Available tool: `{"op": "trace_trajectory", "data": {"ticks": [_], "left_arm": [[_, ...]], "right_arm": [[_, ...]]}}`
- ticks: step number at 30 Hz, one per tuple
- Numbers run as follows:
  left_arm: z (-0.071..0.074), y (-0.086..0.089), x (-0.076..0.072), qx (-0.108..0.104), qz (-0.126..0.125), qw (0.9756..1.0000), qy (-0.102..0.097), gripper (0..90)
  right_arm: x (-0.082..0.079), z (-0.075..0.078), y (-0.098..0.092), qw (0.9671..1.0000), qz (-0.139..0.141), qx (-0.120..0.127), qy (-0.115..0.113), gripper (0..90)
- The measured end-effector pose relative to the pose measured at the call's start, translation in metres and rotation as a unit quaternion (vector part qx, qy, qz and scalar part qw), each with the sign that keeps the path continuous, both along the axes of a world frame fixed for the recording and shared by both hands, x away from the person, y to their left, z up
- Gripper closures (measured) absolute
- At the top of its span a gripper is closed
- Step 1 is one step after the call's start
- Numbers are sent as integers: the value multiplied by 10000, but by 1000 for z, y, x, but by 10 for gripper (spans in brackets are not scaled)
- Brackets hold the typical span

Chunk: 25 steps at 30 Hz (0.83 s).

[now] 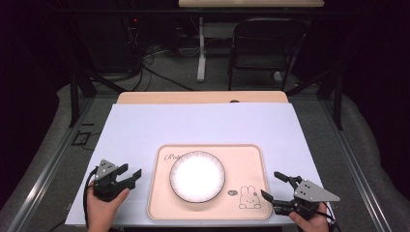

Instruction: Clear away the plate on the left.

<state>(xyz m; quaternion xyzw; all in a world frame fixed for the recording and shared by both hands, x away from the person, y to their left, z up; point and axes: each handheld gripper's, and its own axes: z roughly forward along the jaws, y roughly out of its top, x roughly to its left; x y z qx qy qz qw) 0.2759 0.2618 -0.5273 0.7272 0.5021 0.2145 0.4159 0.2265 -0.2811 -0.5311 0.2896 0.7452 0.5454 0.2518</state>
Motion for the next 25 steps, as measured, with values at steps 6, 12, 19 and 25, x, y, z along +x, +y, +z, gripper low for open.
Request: {"op": "trace_trajectory", "data": {"ticks": [6, 12, 19, 25], "left_arm": [[-2, 3, 0, -60, 43, 10000, 27, 409], [-4, 3, 2, -58, 47, 9999, 130, 408], [-8, 5, 4, -98, 90, 9996, 251, 409], [-9, 6, 6, -124, 103, 9992, 358, 409]], "right_arm": [[0, 0, 0, 10000, 15, -5, 6, 243], [0, 0, 0, 10000, 16, -8, 10, 243], [1, 0, 0, 10000, 20, -9, 27, 243], [1, 0, 0, 10000, 9, -6, 38, 242]]}}
